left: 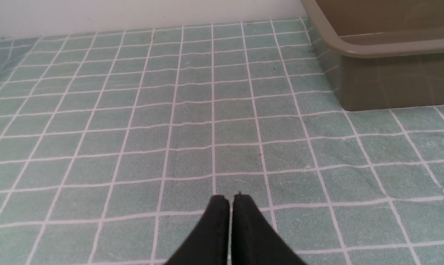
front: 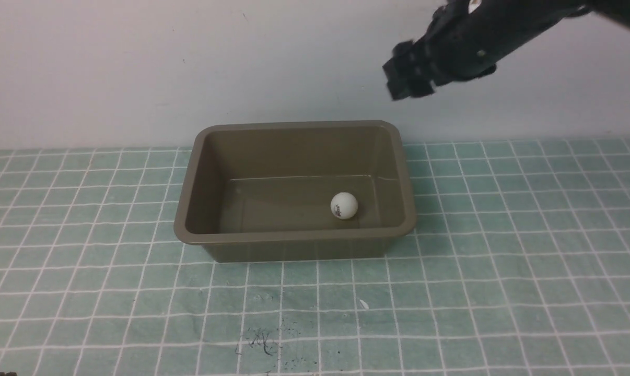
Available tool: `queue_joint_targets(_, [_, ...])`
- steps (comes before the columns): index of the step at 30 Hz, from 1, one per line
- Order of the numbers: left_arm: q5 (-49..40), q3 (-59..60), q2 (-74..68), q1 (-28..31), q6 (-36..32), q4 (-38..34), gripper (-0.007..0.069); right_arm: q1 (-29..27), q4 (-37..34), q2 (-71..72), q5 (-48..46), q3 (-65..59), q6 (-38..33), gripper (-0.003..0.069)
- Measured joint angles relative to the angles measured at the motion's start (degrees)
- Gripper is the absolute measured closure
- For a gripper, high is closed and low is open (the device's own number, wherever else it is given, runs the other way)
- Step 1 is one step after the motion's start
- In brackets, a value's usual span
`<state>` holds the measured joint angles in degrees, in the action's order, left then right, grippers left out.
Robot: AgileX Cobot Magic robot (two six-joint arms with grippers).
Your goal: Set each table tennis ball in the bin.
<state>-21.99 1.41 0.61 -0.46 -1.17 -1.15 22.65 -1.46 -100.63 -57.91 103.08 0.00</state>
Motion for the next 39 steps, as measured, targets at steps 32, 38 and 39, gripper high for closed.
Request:
queue_joint_targets(32, [0.0, 0.0, 0.0, 0.0, 0.0, 0.0, 0.0629, 0.0, 3.0, 101.5, 28.5, -79.0, 16.1, 0.0672])
queue_joint_targets(38, [0.0, 0.0, 0.0, 0.0, 0.0, 0.0, 0.0629, 0.0, 4.3, 101.5, 25.3, -79.0, 15.8, 0.0672])
queue_joint_targets(39, [0.0, 0.0, 0.0, 0.0, 0.0, 0.0, 0.0629, 0.0, 5.1, 101.5, 24.6, -79.1, 15.8, 0.0672])
